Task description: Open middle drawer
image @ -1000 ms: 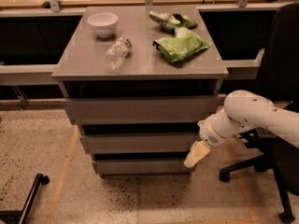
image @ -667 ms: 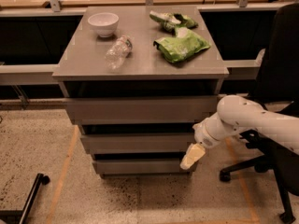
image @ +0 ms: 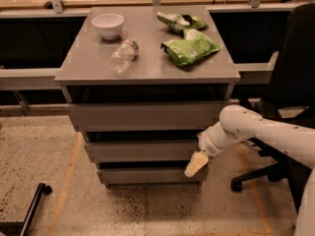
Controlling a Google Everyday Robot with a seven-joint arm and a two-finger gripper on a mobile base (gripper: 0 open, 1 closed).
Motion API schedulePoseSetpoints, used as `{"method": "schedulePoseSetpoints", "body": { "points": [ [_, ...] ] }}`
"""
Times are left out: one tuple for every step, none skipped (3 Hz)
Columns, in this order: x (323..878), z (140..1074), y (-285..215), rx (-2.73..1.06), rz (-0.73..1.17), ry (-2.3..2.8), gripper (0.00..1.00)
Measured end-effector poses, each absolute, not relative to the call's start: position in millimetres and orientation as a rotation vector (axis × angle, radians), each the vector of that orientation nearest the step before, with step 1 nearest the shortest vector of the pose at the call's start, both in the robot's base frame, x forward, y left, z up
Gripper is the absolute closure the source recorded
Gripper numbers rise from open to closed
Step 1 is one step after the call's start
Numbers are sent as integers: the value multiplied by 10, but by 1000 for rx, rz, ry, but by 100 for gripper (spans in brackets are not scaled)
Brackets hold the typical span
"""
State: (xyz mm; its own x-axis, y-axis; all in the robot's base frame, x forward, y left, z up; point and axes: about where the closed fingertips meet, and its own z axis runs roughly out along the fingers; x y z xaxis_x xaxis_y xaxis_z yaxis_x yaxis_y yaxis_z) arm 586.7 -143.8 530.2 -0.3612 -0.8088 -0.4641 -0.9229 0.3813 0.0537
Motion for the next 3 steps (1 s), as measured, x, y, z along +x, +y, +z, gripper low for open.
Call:
{"method": "schedulePoseSetpoints", "body": {
  "points": [
    [6008,5145,-1374,-1507,459,2276,0],
    [6160,4985,-1360,-1478,505,2263,0],
    [6278,4820,-1361,-1432,544,2254,0]
  ]
}}
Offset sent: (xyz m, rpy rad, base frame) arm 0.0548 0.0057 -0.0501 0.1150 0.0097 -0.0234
